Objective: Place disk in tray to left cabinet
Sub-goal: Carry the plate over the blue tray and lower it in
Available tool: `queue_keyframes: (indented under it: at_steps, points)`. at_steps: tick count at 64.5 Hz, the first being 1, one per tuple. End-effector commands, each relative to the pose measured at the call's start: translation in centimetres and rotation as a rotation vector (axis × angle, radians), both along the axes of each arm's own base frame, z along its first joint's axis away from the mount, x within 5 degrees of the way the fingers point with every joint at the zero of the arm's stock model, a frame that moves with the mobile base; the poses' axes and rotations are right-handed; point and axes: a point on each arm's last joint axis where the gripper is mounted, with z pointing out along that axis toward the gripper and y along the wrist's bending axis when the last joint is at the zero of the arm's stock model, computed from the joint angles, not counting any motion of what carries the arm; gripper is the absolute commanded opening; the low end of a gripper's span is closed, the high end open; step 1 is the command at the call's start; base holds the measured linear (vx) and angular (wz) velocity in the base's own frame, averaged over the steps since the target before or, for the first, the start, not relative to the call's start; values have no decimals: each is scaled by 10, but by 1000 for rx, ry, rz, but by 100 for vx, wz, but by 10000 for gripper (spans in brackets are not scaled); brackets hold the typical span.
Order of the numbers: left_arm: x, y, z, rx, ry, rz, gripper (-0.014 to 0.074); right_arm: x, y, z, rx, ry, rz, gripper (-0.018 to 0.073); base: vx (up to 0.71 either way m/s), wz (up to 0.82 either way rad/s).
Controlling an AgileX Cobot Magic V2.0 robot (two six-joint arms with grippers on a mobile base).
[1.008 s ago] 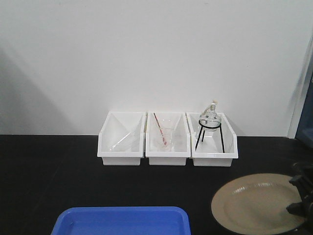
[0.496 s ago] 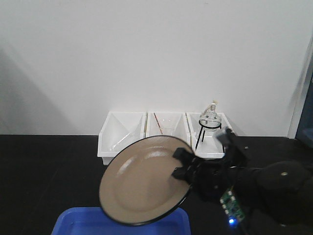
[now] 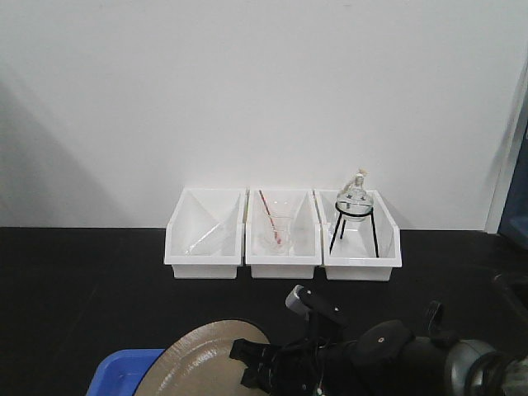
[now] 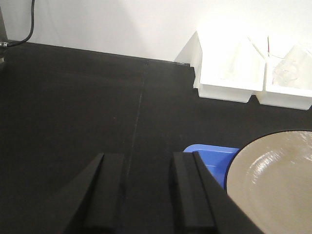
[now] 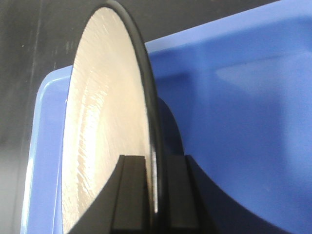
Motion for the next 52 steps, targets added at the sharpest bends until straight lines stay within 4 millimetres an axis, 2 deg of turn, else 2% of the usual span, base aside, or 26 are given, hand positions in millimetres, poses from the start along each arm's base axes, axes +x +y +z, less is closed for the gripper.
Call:
queue_keyframes:
  at_steps: [1, 9, 14, 29, 34, 40, 52]
  points:
    - [3, 1, 17, 1, -106, 5, 367, 4, 2, 23, 22, -71, 38, 21, 0, 0]
    - [3, 1, 17, 1, -106, 5, 367, 1, 5, 13, -37, -72, 144, 76, 0, 0]
    - [3, 1, 17, 1, -106, 5, 367, 0, 3, 11, -86, -96, 189, 144, 0, 0]
    - [3, 1, 17, 1, -106, 5, 367, 4, -13, 8, -187, -116, 272, 459, 0, 0]
    - [3, 1, 17, 1, -106, 5, 367, 6, -21, 10, -188, -104, 277, 511, 0, 0]
    - [3, 1, 17, 1, -106, 5, 367, 11, -37, 18, -182, -101, 260, 529, 0, 0]
    - [3, 1, 18, 1, -108, 5, 367, 13, -75, 41, -151, -76, 232, 506, 0, 0]
